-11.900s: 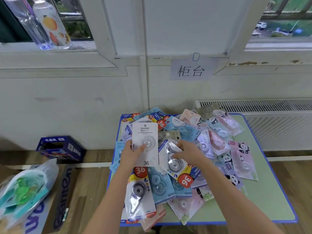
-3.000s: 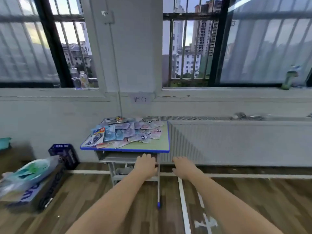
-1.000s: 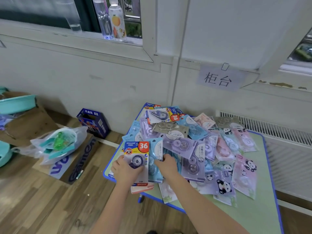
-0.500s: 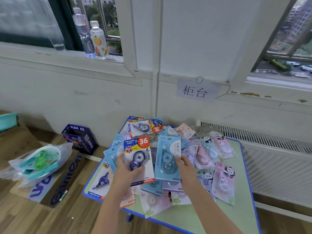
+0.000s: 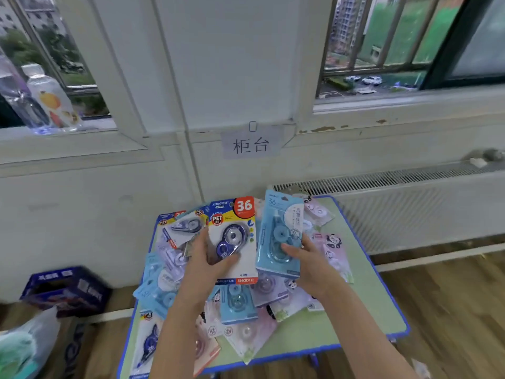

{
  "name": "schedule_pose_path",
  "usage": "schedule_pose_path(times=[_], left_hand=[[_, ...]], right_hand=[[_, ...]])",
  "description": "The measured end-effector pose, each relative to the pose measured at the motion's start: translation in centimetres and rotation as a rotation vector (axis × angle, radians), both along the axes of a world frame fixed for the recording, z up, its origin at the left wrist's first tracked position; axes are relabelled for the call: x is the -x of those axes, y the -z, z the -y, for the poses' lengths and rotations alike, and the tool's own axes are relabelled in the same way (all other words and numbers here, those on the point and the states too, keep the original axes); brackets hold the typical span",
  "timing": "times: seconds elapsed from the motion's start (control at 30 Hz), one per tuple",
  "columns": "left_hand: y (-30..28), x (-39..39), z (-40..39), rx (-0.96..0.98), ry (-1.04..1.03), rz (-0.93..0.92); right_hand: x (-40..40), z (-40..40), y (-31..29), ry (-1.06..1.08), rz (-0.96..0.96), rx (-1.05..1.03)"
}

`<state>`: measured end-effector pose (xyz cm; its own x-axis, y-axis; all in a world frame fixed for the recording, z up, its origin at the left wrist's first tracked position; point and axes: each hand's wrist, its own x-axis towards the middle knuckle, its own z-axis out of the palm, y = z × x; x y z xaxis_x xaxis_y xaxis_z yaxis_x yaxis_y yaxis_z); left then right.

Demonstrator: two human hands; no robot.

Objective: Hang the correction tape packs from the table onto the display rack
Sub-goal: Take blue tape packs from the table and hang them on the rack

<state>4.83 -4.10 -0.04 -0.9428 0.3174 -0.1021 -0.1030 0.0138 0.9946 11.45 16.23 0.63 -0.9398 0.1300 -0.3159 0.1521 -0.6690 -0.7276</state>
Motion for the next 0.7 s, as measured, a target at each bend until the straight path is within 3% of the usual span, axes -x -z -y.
schedule_pose_path(times=[0.2,0.4,0.7], left_hand=[[-2.9,-0.6,-2.6,-0.024,0.231,0.011],[-5.9,-3.9,-10.0,-0.085,0.473,-0.054],[-9.1,-19.3,-21.9,-0.215,0.911,-0.049]], right_hand=[[-5.4,-1.4,-2.8,0.223,-0.045,-0.248],[-13.8,-4.5,-6.6,0.515,-0.03,-0.451],[-33.9,-7.0,-9.5,1.094,0.171,-0.666]])
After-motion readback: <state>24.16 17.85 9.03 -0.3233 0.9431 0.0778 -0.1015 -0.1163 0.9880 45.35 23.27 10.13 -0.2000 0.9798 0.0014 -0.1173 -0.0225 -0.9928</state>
